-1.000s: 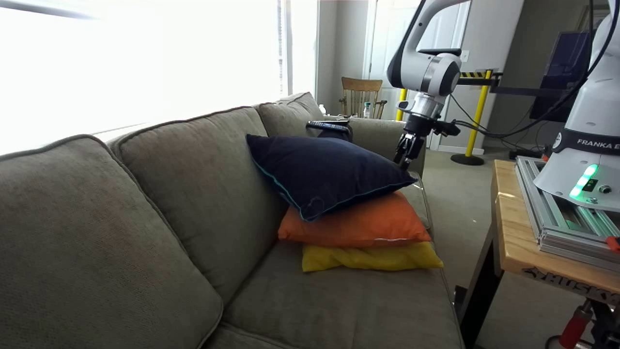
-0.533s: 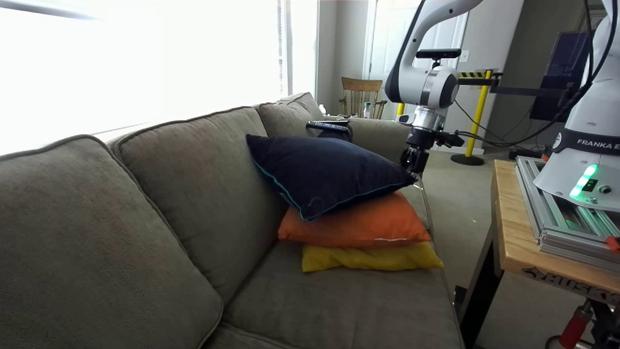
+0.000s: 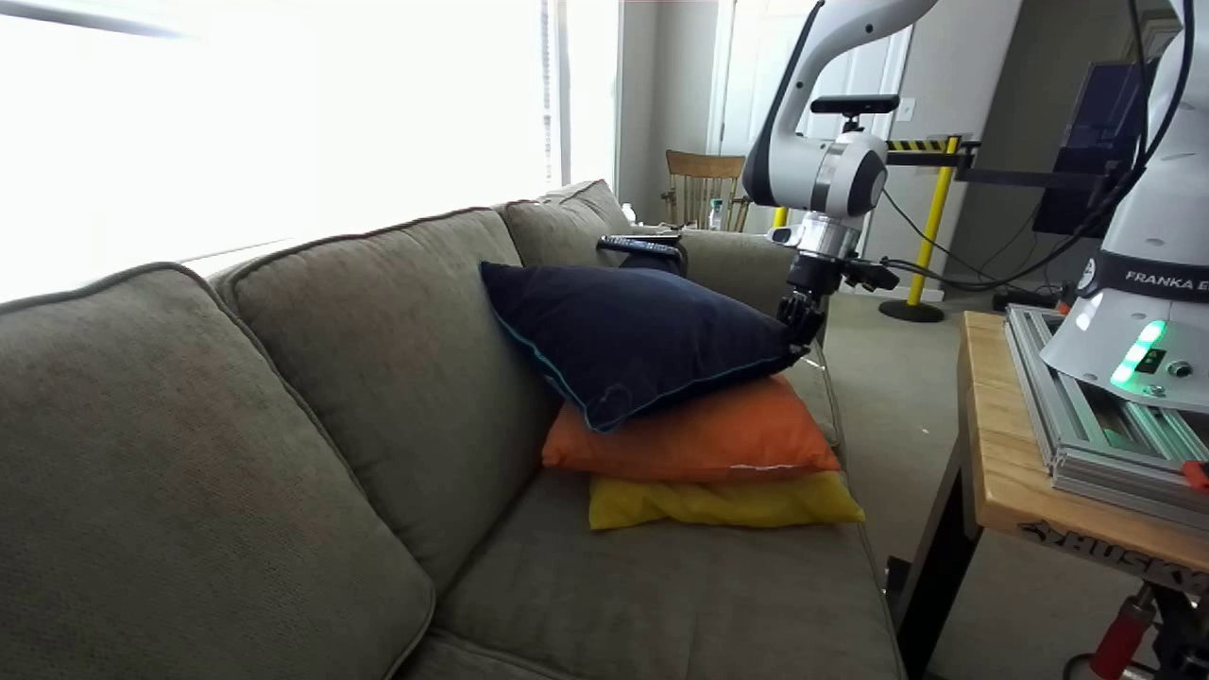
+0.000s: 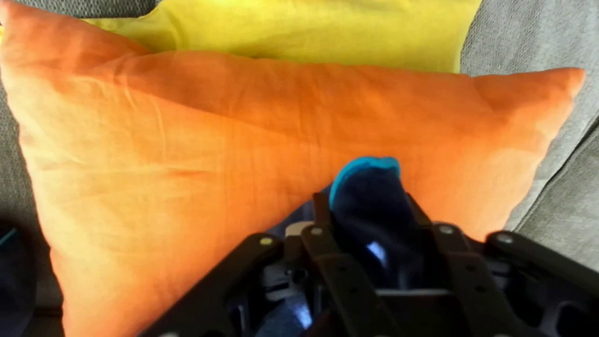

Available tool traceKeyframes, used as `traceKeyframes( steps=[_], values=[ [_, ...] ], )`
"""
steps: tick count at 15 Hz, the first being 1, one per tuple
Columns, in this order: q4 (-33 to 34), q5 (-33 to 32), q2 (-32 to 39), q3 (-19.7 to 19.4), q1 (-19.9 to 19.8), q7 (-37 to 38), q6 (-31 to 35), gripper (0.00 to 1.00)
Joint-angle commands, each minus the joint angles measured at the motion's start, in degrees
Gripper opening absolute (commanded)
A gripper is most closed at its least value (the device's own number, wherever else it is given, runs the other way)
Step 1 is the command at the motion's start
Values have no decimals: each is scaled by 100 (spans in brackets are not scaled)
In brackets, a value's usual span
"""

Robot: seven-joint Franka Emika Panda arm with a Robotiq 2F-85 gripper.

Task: Move the blue pillow to the right.

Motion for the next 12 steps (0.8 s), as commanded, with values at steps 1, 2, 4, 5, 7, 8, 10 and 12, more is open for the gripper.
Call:
traceKeyframes(
  steps=[1, 2, 4, 5, 7, 8, 10, 12],
  values=[
    [3, 57, -48, 9, 59, 68, 165, 9],
    [-57, -51, -138, -7, 36, 167, 116, 2],
    [-135, -208, -297, -44, -5, 321, 34, 0],
    [-170, -308, -373, -71, -19, 408, 11, 0],
    [-286, -520, -596, -133, -29, 504, -13, 3],
    [-349, -633, -728, -172, -24, 556, -6, 3],
    [-551, -1089, -1092, -291, -20, 779, -73, 3],
    [-774, -1696, -1501, -458, 13, 1109, -133, 3]
  ],
)
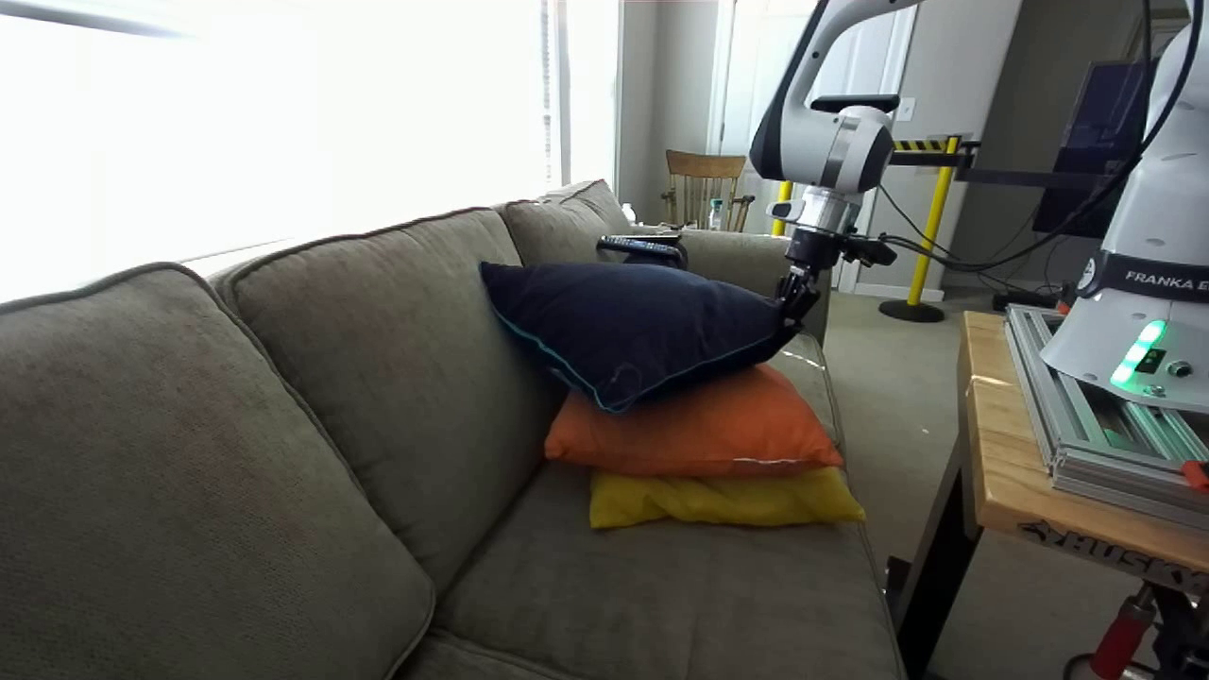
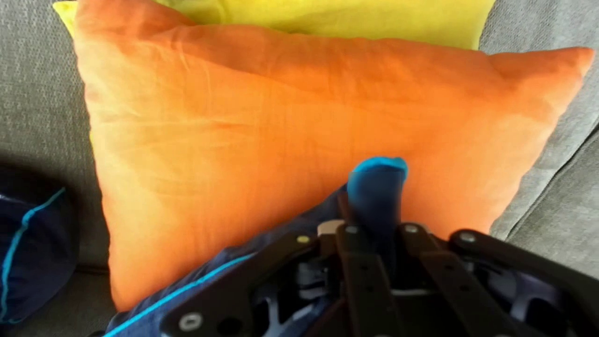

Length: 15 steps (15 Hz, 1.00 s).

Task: Move the blue pillow to the right.

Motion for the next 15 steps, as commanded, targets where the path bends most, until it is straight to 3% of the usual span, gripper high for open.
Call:
traceKeyframes(
  steps=[1, 8, 9, 15],
  values=[
    [-582, -1113, -999, -319, 30, 703, -197, 3],
    [-816, -3480, -2282, -943, -2, 2056, -935, 3],
    [-812, -3866, -2504, -725, -312, 2300, -1006, 3],
    [-549, -5264, -3771, -880, -659, 3124, -2009, 3]
  ],
)
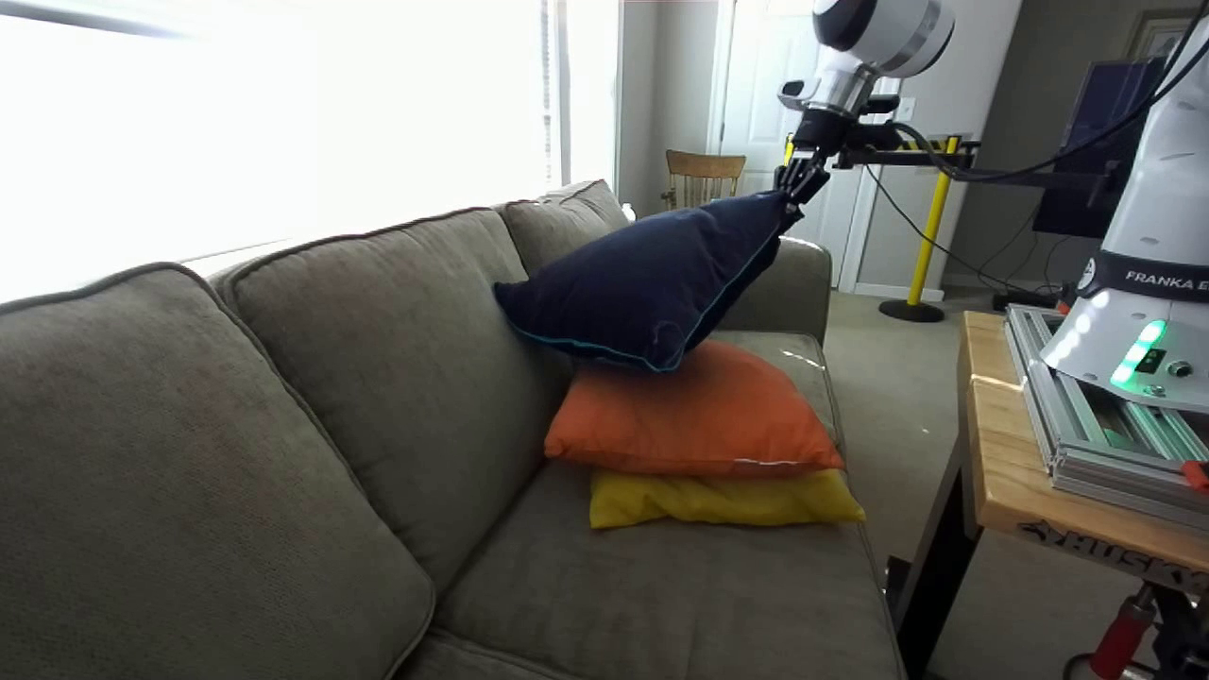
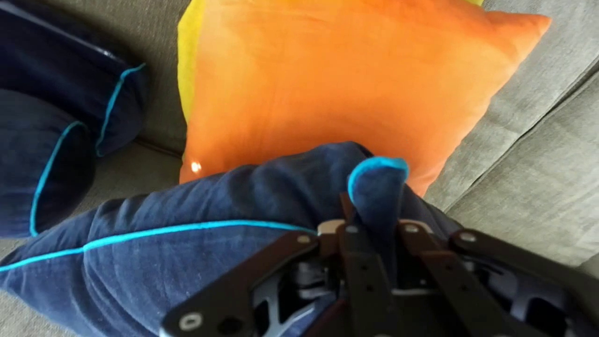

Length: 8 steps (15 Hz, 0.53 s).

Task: Move the blue pillow to the right.

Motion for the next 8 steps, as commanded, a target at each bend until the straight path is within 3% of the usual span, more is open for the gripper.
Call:
traceKeyframes(
  steps=[1, 4, 8],
  values=[
    [81, -657, -1069, -113, -178, 468, -818, 3],
    [405, -821, -1564, -300, -139, 646, -1480, 3],
    [840, -700, -1928, -456, -70, 839, -1728, 3]
  ],
)
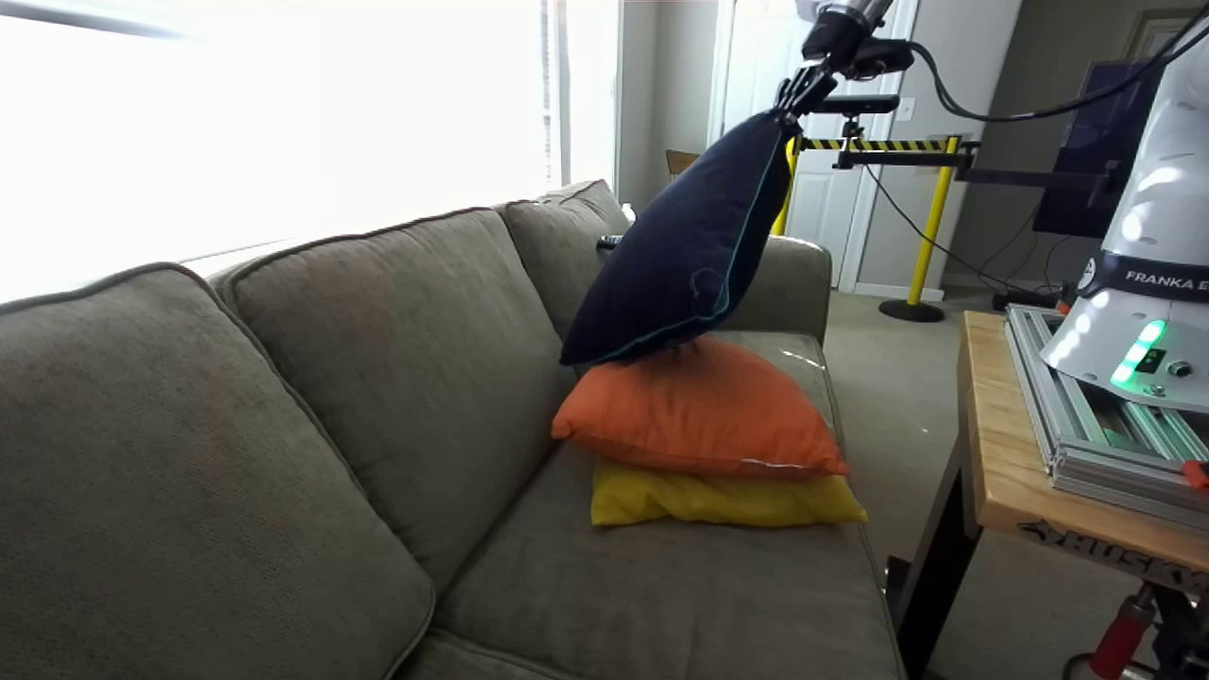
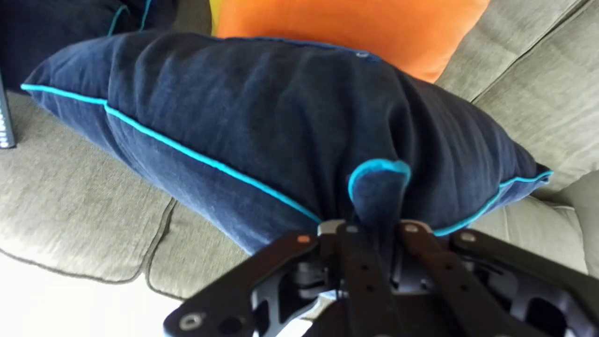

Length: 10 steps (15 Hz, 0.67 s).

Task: Move the blue pillow to the right.

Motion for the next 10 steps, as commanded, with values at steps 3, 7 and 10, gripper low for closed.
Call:
traceKeyframes(
  steps=[3, 7, 10],
  values=[
    [553, -75, -548, -230, 115, 426, -275, 3],
    [774, -113, -709, -266, 120, 554, -188, 3],
    [930, -118, -798, -329, 114, 616, -205, 3]
  ],
)
